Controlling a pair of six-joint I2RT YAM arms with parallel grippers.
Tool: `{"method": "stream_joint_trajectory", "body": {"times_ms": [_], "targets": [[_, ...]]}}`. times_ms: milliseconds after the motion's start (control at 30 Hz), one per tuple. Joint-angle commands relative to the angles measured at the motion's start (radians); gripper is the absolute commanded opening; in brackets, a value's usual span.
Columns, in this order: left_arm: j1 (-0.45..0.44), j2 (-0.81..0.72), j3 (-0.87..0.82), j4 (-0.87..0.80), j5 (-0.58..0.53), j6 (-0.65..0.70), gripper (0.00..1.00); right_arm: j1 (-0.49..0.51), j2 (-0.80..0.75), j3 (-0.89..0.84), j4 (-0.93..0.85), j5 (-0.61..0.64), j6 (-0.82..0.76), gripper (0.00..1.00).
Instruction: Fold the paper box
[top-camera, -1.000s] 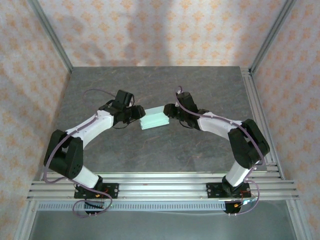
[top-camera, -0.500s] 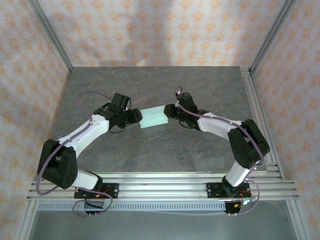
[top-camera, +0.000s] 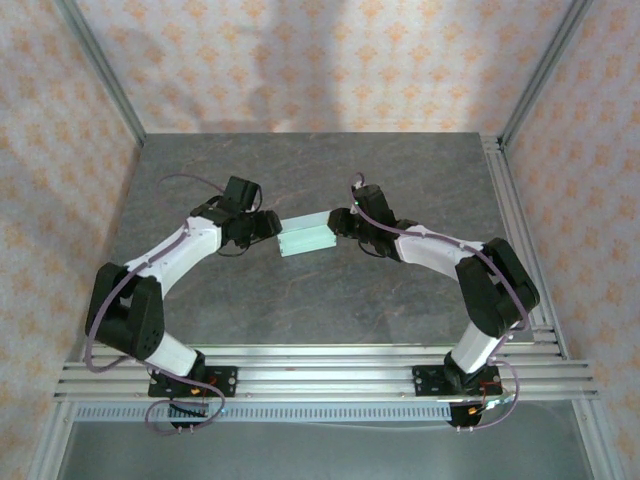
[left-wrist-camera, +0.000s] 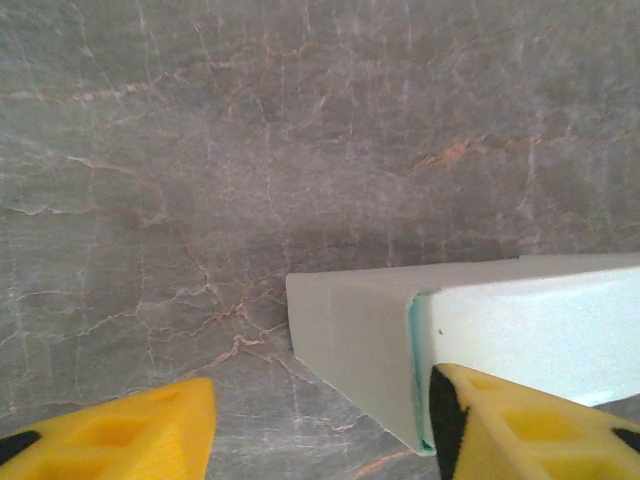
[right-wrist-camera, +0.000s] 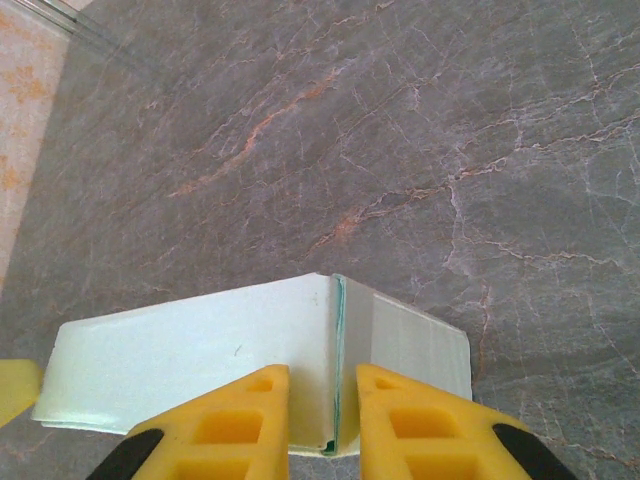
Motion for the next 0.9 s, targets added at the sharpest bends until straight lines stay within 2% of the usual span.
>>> {"method": "stream_joint_trajectory", "body": {"times_ms": [0, 367, 433, 567, 667, 767, 867], "targets": [[0.007, 0.027, -0.021, -0.025, 0.003, 0.014, 0.51, 0.001, 0.019, -0.020, -0.104, 0.039, -0.011, 0.19], [0.005, 0.070, -0.131, 0.000, 0.032, 0.014, 0.31, 0.002, 0.040, -0.037, -0.108, 0.008, -0.017, 0.18], [0.004, 0.083, -0.149, 0.010, 0.052, 0.016, 0.31, 0.010, 0.051, -0.035, -0.128, 0.013, -0.041, 0.18], [-0.006, 0.112, -0.122, -0.010, 0.065, 0.037, 0.31, 0.055, 0.070, 0.037, -0.290, 0.110, -0.130, 0.18], [-0.008, 0.103, -0.075, -0.028, 0.062, 0.039, 0.33, 0.057, 0.052, 0.048, -0.282, 0.117, -0.127, 0.18], [-0.008, 0.084, -0.004, -0.067, 0.062, 0.047, 0.39, 0.056, 0.034, 0.090, -0.282, 0.128, -0.123, 0.23], [-0.008, 0.069, 0.091, -0.115, 0.056, 0.064, 0.41, 0.051, 0.034, 0.161, -0.313, 0.150, -0.127, 0.35]]}}
